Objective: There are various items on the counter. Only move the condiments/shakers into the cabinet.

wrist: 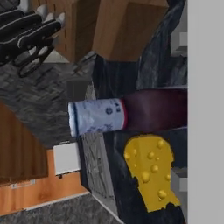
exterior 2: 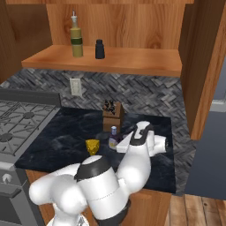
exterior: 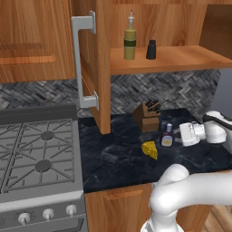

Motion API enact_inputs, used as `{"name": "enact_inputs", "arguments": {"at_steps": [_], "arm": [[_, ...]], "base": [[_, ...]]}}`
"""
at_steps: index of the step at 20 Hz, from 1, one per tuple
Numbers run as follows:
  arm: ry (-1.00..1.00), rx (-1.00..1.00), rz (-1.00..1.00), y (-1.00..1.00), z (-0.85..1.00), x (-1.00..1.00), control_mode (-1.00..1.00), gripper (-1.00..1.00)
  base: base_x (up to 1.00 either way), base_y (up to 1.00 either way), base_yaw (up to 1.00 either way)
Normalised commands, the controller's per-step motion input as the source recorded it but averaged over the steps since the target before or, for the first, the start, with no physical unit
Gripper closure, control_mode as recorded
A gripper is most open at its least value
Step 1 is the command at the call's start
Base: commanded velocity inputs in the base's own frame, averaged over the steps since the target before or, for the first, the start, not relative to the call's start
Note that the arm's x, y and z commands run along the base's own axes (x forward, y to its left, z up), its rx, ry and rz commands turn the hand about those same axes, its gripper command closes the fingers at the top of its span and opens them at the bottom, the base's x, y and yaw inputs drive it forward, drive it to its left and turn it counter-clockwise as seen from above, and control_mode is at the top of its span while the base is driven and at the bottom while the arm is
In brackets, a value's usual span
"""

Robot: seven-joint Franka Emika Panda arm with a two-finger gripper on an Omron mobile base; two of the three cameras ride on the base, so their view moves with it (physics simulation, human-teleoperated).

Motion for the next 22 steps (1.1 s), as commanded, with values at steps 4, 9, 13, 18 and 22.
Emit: {"name": "enact_inputs", "arguments": {"at_steps": [4,9,13,18,22], "arm": [[0.03,0.00,0.09,-0.12,-0.12,0.13,-1.00,-1.00],[0.07,0.00,0.03,0.00,-0.07,0.02,-1.00,-1.00],[0.10,0.00,0.00,0.05,-0.02,0.01,-1.00,-1.00],[0.02,-0.01,0.00,0.20,0.00,0.00,-1.00,-1.00],[0.00,-0.01,0.00,0.31,0.00,0.00,-1.00,-1.00]], "base": [[0.00,0.00,0.00],[0.00,0.00,0.00],[0.00,0.00,0.00],[0.00,0.00,0.00],[0.00,0.00,0.00]]}}
